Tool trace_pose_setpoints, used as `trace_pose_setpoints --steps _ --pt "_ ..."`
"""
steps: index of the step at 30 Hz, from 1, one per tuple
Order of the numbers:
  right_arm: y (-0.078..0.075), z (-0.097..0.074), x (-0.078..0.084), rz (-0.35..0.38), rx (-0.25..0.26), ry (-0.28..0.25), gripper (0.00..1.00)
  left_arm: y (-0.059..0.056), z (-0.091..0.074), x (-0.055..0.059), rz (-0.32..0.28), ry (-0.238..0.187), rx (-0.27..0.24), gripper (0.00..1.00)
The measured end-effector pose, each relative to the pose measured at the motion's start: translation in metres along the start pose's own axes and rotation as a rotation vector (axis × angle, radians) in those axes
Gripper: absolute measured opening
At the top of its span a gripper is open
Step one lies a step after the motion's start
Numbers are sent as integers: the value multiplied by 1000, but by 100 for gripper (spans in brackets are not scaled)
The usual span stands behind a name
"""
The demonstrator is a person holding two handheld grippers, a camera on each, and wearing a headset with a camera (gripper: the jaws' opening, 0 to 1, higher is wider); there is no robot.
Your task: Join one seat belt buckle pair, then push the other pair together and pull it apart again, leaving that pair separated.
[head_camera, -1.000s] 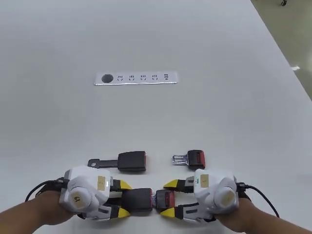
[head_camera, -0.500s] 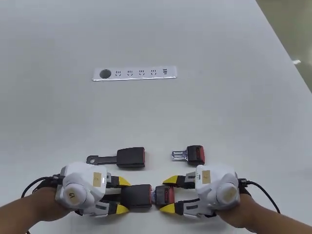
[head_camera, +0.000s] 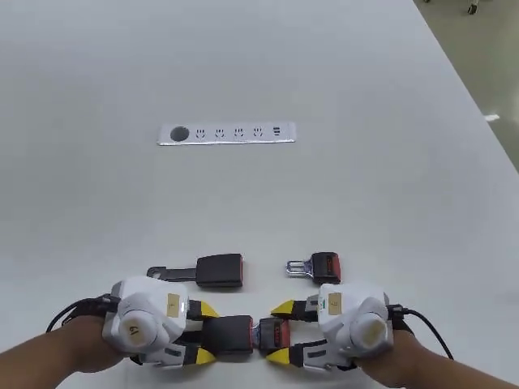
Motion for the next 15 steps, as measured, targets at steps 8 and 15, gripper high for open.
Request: trace_pose_setpoints --steps 8,15 --pt "1 1 -6 -14 -1 52 33 1 0 -1 -4 36 -9 32" --pt "0 3 -6 -40 1 79 35 1 0 -3 -15 54 -13 33"
Point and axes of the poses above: the centre of the closed fingertips' face, and the gripper's own axes: z roughly forward along the fingers, y roughly to its left, x roughly out of its underside, the point moved 6 cm from there along -z, roughly backward along the fingers, and after that the axes turned 3 degrees about x, right-handed, at the moved point
